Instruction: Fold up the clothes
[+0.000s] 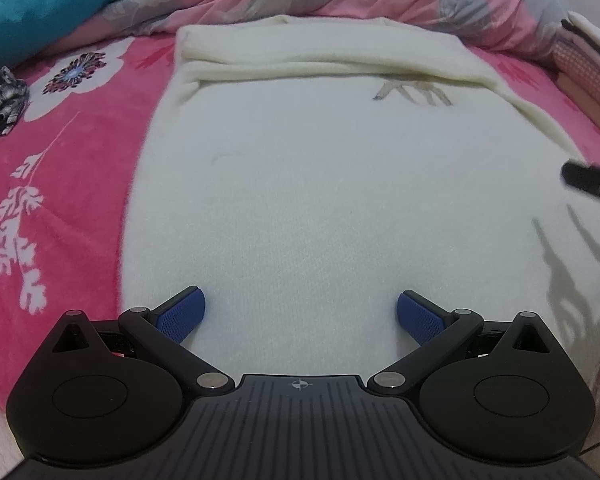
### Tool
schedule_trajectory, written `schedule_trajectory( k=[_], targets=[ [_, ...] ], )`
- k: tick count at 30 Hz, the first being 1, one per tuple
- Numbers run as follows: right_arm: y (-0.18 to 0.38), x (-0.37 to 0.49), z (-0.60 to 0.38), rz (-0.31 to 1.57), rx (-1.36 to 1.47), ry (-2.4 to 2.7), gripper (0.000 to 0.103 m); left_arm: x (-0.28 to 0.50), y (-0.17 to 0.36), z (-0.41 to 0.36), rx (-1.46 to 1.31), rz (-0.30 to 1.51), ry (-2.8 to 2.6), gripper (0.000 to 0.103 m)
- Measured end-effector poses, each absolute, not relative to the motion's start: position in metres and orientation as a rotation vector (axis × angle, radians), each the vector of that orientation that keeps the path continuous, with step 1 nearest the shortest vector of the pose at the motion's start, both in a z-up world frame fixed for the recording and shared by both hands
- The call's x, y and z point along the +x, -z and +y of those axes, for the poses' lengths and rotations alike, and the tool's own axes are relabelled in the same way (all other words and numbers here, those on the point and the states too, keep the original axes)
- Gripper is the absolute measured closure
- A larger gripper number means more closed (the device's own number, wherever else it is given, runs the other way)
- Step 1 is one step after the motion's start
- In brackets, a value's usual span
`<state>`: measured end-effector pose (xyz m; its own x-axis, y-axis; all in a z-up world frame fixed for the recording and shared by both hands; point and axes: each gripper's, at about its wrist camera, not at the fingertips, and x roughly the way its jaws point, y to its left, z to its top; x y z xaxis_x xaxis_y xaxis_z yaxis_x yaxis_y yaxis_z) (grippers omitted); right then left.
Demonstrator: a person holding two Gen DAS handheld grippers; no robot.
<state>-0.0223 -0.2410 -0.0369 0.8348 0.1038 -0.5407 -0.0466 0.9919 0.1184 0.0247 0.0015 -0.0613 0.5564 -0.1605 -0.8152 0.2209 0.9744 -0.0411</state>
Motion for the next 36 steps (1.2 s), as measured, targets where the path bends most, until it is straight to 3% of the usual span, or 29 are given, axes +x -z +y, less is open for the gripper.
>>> schedule_trajectory(
  k=[8,13,14,16,22,28,36],
  targets=[
    [0.063,-0.023,-0.250,0.660,0.020,-0.102,0.049,0.015,0.064,-0.001,0.070,0.907,0.194,0.000],
    [0.067,-0.071,-0.289,0.668,0.035,-0.073,0.051,0.011,0.066,0.003,0.066,0.870,0.214,0.000],
    [0.067,-0.084,-0.298,0.672,0.054,-0.061,0.053,0.010,0.067,0.004,0.066,0.862,0.219,0.000],
    [0.065,-0.104,-0.315,0.687,0.080,-0.021,0.066,0.008,0.068,0.006,0.066,0.845,0.232,0.000],
    [0.049,-0.127,-0.333,0.688,0.152,0.054,0.066,0.003,0.068,0.010,0.074,0.819,0.266,0.000],
    [0.041,-0.091,-0.269,0.629,0.007,-0.146,0.066,-0.004,0.069,0.013,0.081,0.798,0.274,0.000],
    [0.064,-0.114,-0.240,0.744,-0.120,-0.200,0.065,-0.009,0.070,0.016,0.088,0.778,0.290,0.000]
  ],
)
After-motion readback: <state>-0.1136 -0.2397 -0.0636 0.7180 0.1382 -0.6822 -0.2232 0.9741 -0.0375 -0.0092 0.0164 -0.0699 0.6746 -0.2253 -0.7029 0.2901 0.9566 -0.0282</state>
